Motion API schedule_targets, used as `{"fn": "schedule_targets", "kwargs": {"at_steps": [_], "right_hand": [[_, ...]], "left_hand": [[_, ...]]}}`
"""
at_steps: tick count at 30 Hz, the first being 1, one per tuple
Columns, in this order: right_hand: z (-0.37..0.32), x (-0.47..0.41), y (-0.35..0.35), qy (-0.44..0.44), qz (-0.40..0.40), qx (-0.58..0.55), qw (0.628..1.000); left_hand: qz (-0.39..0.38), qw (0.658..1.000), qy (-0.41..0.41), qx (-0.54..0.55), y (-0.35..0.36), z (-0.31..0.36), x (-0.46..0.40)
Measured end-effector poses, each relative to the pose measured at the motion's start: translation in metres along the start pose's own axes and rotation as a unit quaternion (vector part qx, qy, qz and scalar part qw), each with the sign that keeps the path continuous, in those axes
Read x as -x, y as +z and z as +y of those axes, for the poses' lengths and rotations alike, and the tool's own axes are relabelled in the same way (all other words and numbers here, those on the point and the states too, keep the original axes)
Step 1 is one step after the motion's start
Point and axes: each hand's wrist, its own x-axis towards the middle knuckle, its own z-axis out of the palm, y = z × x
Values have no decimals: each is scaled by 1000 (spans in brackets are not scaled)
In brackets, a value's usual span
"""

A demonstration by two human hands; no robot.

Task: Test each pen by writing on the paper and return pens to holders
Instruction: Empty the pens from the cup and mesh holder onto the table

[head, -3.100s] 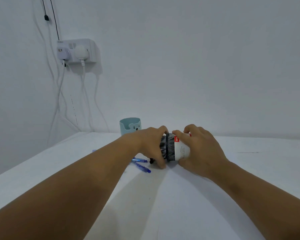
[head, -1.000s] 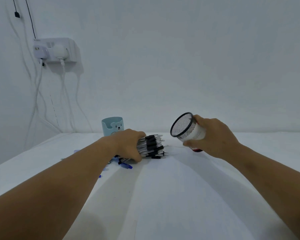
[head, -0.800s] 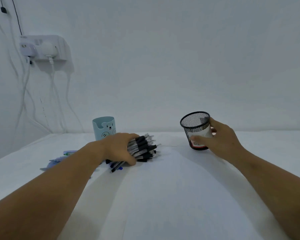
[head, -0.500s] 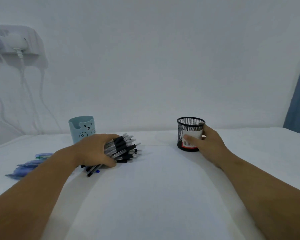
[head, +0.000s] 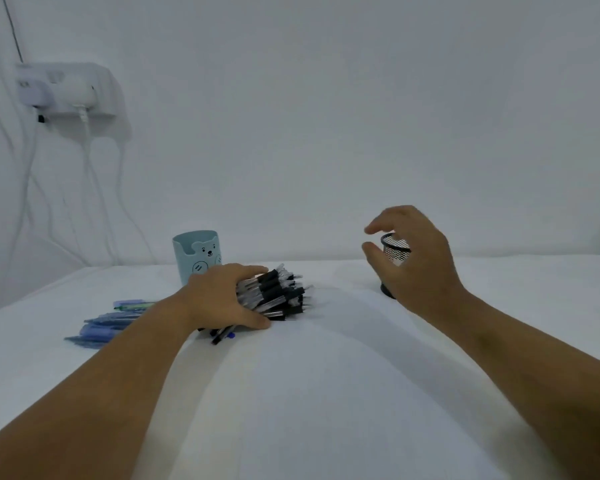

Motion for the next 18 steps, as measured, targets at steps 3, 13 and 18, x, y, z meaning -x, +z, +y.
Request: {"fn": "schedule_targets", "kwargs": {"at_steps": [3,13,18], "right_hand": [[-24,-1,33,94,-249,-47,963],[-7,29,52,174,-514,130,830],[0,32,40,169,-512,154,828]], "left_hand": [[-28,999,3,34,-5,-3,4],[-34,995,-1,96,-13,-19,9],[-28,998,-1,65,-11,-21,7]]}}
